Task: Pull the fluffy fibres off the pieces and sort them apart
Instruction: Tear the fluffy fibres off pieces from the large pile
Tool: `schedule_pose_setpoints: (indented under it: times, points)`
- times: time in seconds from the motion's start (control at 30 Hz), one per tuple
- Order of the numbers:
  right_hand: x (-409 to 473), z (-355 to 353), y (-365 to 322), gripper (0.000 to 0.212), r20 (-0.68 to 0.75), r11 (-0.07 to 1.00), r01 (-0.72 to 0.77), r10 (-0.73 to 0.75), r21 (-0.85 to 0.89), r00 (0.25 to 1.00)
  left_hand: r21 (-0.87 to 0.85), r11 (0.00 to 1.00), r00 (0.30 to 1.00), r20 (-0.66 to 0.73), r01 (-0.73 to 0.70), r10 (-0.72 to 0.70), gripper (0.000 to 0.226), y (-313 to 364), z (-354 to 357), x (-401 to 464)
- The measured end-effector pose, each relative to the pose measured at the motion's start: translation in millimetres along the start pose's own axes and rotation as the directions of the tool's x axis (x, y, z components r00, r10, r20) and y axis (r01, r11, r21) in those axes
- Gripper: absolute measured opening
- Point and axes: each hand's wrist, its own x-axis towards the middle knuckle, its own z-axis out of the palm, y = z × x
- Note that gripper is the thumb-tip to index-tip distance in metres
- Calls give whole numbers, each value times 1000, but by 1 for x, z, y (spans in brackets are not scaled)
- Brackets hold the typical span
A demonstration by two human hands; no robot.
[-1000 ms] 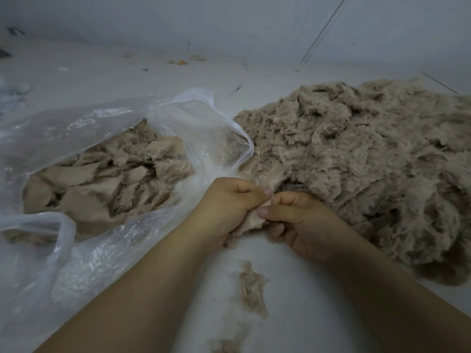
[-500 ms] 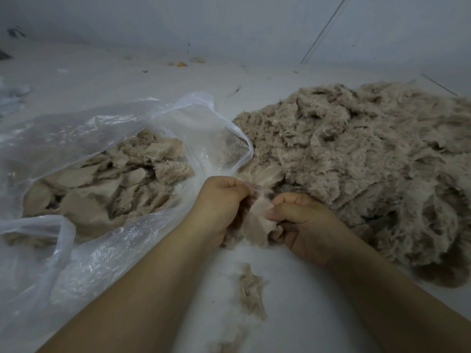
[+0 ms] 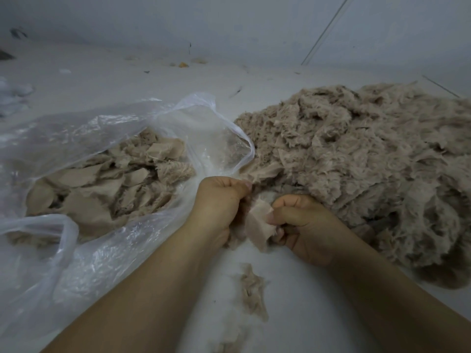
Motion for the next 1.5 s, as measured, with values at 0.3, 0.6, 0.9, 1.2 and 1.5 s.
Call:
schedule_pose_setpoints:
  times: [0.3, 0.6, 0.9, 1.2, 1.5]
  points:
    - [2, 0, -3, 32, 23, 966, -37, 32, 256, 999, 251, 968, 868, 474, 29, -149, 30, 13, -28, -10]
    - [3, 0, -3, 18, -38, 936, -33, 49, 351, 998, 58, 998, 904, 426, 1, -26, 18, 15, -36, -3]
    - [5, -1, -2, 11, 16, 951, -20, 16, 309, 1000, 182, 982, 885, 464, -50, -40, 32, 12, -33, -6]
    - [3, -1, -2, 13, 43, 972, 1, -11, 234, 999, -354, 870, 939, -102, -343, 328, 9, 22, -30, 2]
    - [6, -3, -2, 12, 94, 963, -45, 21, 267, 995, 498, 618, 793, 405, -609, 455, 20, -2, -3, -1]
